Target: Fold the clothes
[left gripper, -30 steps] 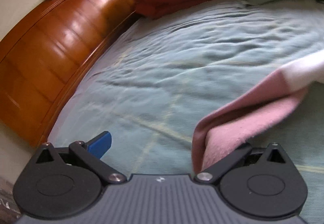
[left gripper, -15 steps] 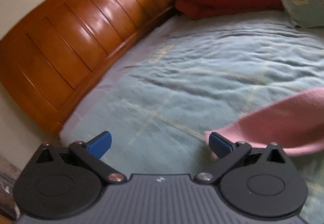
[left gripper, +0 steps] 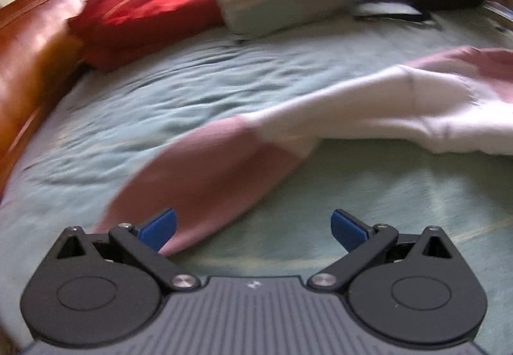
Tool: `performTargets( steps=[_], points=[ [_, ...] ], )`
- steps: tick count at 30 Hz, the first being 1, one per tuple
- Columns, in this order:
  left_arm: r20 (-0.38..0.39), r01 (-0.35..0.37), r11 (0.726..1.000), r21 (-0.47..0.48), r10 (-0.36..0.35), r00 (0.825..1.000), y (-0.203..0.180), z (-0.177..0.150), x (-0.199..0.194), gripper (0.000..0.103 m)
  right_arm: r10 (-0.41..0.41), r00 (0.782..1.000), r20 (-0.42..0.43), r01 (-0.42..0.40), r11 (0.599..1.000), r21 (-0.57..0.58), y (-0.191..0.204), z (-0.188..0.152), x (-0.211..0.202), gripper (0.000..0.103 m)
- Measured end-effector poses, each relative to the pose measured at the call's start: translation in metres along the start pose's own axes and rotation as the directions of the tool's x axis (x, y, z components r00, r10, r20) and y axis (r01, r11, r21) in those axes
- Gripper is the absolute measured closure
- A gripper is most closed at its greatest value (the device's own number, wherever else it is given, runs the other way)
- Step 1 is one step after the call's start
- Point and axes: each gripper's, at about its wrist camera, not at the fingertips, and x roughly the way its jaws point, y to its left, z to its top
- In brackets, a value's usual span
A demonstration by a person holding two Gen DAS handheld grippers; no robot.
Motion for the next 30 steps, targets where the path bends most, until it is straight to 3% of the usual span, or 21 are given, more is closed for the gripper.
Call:
performTargets(
  steps=[3, 7, 11, 17, 22, 26, 28, 30],
  points=[
    [0.010, 0.067, 0.998, 0.010, -0.067, 0.998, -0.014, 0.006, 0.017, 0.001, -0.014, 1.000, -0.011, 0.014, 1.000, -0.005, 0.002, 0.000, 0.003, 0.000],
    [0.036, 0.109, 0.991, -0.084, -0.106, 0.994, 0.000, 0.021, 0.046, 0.001, -0.024, 1.000, -0.018, 0.024, 1.000, 0.005, 0.003, 0.005, 0.010, 0.000],
    [0.041, 0.112, 0.976, -0.184, -0.106, 0.994, 0.022, 0.038, 0.079, 0.001, -0.031, 0.999, -0.021, 0.032, 0.999, 0.024, 0.002, 0.010, 0.019, 0.000],
    [0.077, 0.076, 0.974, -0.215, -0.061, 0.995, 0.036, 0.062, 0.104, 0.000, -0.049, 0.998, -0.041, 0.051, 0.997, 0.054, -0.004, 0.014, 0.031, 0.000],
    [0.090, 0.089, 0.985, -0.146, -0.077, 0.993, 0.032, 0.058, 0.084, 0.001, -0.051, 0.998, -0.040, 0.053, 0.997, 0.053, -0.002, 0.014, 0.031, 0.000],
    [0.099, 0.131, 0.991, 0.000, -0.130, 0.987, 0.027, 0.039, 0.057, 0.001, -0.044, 0.998, -0.037, 0.046, 0.998, 0.053, 0.000, 0.011, 0.028, 0.000],
    [0.089, 0.105, 0.992, 0.073, -0.111, 0.990, 0.022, 0.029, 0.051, 0.001, -0.041, 0.999, -0.036, 0.043, 0.998, 0.053, 0.001, 0.009, 0.027, 0.000],
    [0.075, 0.007, 0.990, 0.138, -0.017, 0.997, 0.013, 0.022, 0.054, 0.001, -0.038, 0.999, -0.034, 0.040, 0.998, 0.054, 0.002, 0.008, 0.025, 0.000]
  ],
)
